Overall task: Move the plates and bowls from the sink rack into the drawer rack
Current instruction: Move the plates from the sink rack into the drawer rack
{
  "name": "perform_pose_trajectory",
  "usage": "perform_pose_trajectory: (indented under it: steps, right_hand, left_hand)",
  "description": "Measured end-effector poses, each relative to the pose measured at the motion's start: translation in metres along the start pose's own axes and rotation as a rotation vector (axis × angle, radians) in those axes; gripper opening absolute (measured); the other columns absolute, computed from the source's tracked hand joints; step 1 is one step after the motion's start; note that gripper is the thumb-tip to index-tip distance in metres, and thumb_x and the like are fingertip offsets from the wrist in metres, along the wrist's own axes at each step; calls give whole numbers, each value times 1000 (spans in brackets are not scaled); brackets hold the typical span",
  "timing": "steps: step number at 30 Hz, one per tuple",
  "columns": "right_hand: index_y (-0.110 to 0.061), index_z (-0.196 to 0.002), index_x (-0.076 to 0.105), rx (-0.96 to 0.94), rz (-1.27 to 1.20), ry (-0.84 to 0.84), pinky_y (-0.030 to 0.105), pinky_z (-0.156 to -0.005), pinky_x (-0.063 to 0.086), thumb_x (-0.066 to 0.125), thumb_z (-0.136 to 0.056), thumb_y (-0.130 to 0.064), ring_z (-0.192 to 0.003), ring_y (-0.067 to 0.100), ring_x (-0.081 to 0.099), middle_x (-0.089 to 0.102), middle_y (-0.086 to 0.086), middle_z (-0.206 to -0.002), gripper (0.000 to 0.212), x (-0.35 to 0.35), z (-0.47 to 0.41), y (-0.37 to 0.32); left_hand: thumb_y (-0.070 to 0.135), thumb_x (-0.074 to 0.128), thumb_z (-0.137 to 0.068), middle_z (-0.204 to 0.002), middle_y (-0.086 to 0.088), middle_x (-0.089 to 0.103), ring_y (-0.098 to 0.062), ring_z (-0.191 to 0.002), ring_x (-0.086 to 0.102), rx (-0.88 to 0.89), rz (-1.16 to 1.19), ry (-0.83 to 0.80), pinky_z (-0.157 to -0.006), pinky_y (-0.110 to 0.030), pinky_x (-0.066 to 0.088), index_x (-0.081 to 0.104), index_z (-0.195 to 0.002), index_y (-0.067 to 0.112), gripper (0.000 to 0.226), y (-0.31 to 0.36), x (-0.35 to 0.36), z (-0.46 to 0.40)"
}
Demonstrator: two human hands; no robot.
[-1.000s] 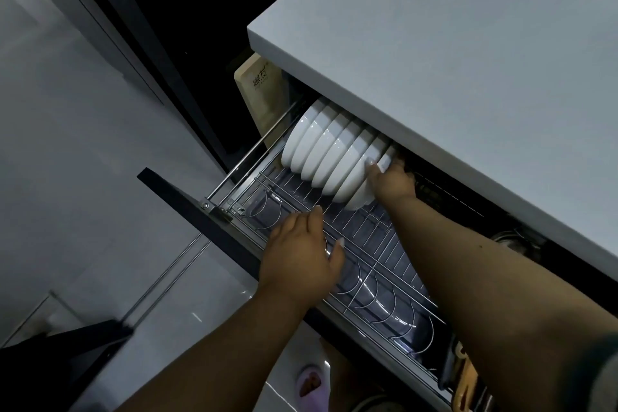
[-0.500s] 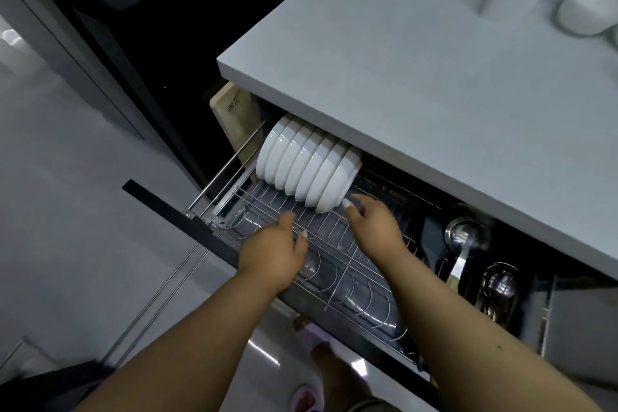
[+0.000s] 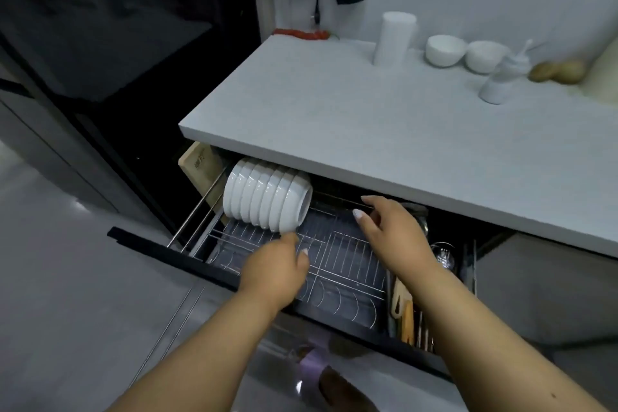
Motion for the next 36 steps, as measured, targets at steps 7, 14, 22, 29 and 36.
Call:
perform_pose_trajectory:
  steps: [7, 14, 22, 29, 36]
  right_hand:
    - [-21, -130, 53, 100, -29, 155, 19, -62, 35, 48, -96, -41, -80, 7, 50, 54, -10, -83, 40, -71, 53, 32]
    - [-22, -129, 54, 233, -4, 279, 16, -58, 32, 47, -96, -41, -75, 4, 49, 52, -8, -84, 39, -121, 101, 83]
    - [-17, -124, 58, 390, 13, 432, 24, -70, 35, 48, -96, -40, -82, 11, 50, 52, -4, -92, 38, -189, 167, 158]
    - [-20, -114, 64, 527, 9, 566, 21, -72, 36, 51, -94, -41, -85, 9, 52, 54, -6, -95, 32, -253, 238, 247]
    - [-20, -97, 64, 646, 20, 688, 25, -68, 35, 51, -94, -38, -83, 14, 53, 58, -1, -90, 23, -338, 314, 337]
  left_hand:
    - [38, 41, -98, -108, -1, 67, -24, -97, 61, 162, 0, -31, -76, -34, 50, 49, -125, 18, 35, 75, 10, 11]
    - [39, 39, -98, -99, 3, 67, -21, -93, 60, 358, -18, -78, -70, -32, 47, 50, -121, 21, 31, 156, 35, 20]
    - [38, 39, -96, -83, 3, 65, -20, -82, 61, 583, -43, -156, -68, -34, 50, 52, -114, 21, 28, 264, 74, 31]
    - [40, 40, -97, -106, -4, 66, -27, -101, 61, 753, -59, -250, -81, -36, 49, 51, -120, 15, 35, 383, 125, 67]
    - [44, 42, -97, -134, -4, 50, -20, -123, 46, 929, -68, -363, -98, -30, 40, 45, -134, 17, 46, 506, 180, 104]
Point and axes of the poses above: each hand's wrist, its own z-axis away from the middle knuckle, its own x-axis out of the palm, y = z × x, the point moved 2 cm from there along -z, towards the middle knuckle
